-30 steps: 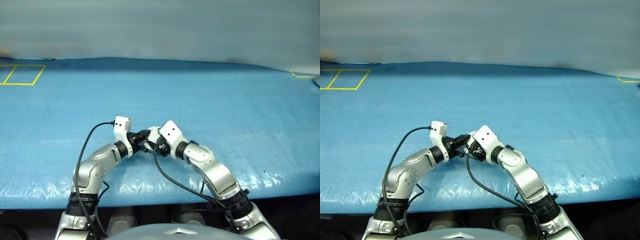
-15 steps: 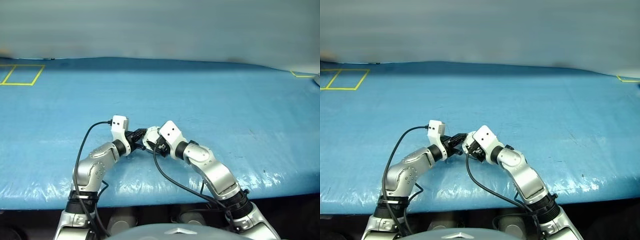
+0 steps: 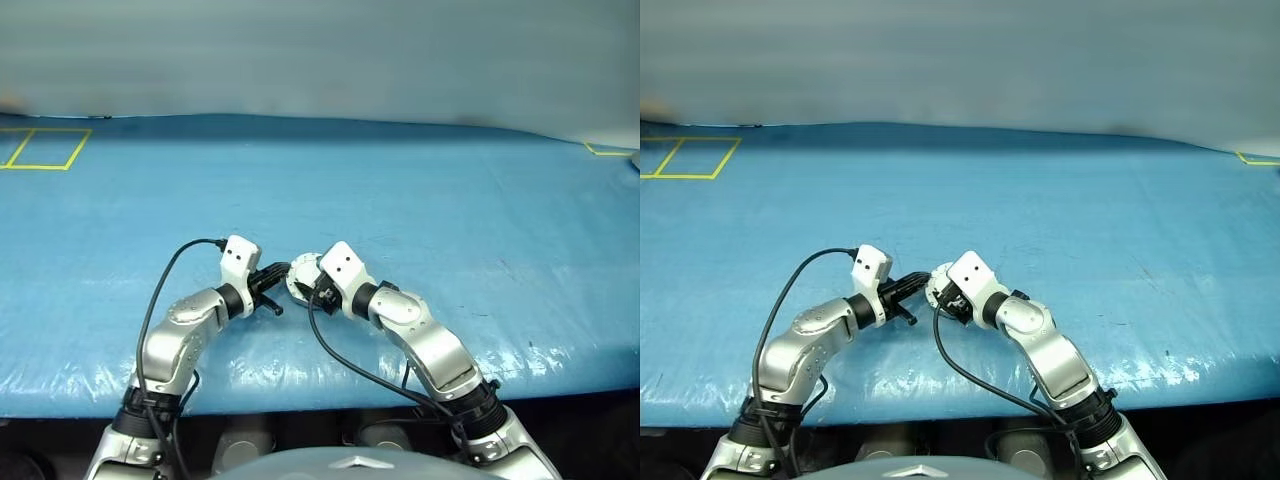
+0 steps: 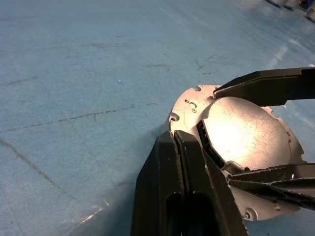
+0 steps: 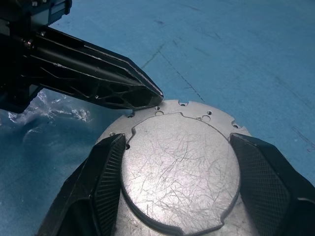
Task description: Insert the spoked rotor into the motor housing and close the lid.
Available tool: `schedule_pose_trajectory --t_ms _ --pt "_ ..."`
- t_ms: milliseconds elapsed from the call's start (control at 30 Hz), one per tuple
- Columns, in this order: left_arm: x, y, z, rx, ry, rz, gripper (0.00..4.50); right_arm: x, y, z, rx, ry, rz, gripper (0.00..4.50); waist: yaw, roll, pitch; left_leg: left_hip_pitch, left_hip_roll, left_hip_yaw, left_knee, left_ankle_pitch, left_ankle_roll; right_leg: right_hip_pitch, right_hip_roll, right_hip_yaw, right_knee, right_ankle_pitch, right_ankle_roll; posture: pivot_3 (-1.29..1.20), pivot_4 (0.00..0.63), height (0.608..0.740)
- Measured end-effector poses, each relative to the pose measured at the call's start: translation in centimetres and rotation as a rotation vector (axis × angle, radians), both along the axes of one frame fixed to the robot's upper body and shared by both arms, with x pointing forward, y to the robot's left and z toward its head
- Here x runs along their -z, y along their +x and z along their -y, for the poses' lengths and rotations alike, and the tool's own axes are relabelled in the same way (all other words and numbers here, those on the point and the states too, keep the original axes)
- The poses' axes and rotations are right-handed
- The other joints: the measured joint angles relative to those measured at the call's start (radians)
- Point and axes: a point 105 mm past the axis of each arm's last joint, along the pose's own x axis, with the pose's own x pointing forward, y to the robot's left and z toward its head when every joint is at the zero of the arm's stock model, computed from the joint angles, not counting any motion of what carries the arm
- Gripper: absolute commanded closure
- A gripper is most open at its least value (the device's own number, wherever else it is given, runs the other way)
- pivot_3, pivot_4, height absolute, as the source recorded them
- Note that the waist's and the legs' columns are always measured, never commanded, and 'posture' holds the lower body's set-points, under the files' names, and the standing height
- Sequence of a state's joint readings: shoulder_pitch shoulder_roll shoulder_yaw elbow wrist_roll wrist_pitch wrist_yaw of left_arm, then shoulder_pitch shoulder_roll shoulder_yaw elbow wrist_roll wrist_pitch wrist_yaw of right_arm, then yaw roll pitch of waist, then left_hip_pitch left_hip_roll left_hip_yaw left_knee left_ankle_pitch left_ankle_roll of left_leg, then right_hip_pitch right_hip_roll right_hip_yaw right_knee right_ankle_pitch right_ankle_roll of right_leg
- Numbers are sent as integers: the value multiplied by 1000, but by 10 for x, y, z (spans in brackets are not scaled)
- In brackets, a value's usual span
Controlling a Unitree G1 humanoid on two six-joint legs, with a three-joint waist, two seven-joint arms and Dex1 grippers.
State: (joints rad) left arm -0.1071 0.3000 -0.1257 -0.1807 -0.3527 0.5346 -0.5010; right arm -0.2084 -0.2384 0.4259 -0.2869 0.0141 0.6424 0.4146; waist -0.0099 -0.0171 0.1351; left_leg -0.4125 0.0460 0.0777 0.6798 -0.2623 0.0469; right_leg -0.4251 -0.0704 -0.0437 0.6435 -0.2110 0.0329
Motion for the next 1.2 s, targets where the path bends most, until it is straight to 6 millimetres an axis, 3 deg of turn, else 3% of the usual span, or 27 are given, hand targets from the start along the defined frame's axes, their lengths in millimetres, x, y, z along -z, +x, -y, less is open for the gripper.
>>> schedule_pose_trajectory --t_ms 333,867,1200 --pt "-13 7 14 -5 -51 72 4500 -1 0 -3 -1 5 5 1460 -3 1 1 -2 0 0 -1 0 0 -2 6 0 0 0 0 0 150 740" --pt "-3 13 7 -86 -42 32 4500 -1 0 -3 1 4 5 1460 -3 1 1 -2 1 0 -1 0 0 -2 8 0 0 0 0 0 150 740" --pt "-3 11 11 -41 -46 28 4500 -1 0 -3 1 5 5 1460 -3 1 1 -2 1 0 -1 0 0 -2 7 0 0 0 0 0 150 740"
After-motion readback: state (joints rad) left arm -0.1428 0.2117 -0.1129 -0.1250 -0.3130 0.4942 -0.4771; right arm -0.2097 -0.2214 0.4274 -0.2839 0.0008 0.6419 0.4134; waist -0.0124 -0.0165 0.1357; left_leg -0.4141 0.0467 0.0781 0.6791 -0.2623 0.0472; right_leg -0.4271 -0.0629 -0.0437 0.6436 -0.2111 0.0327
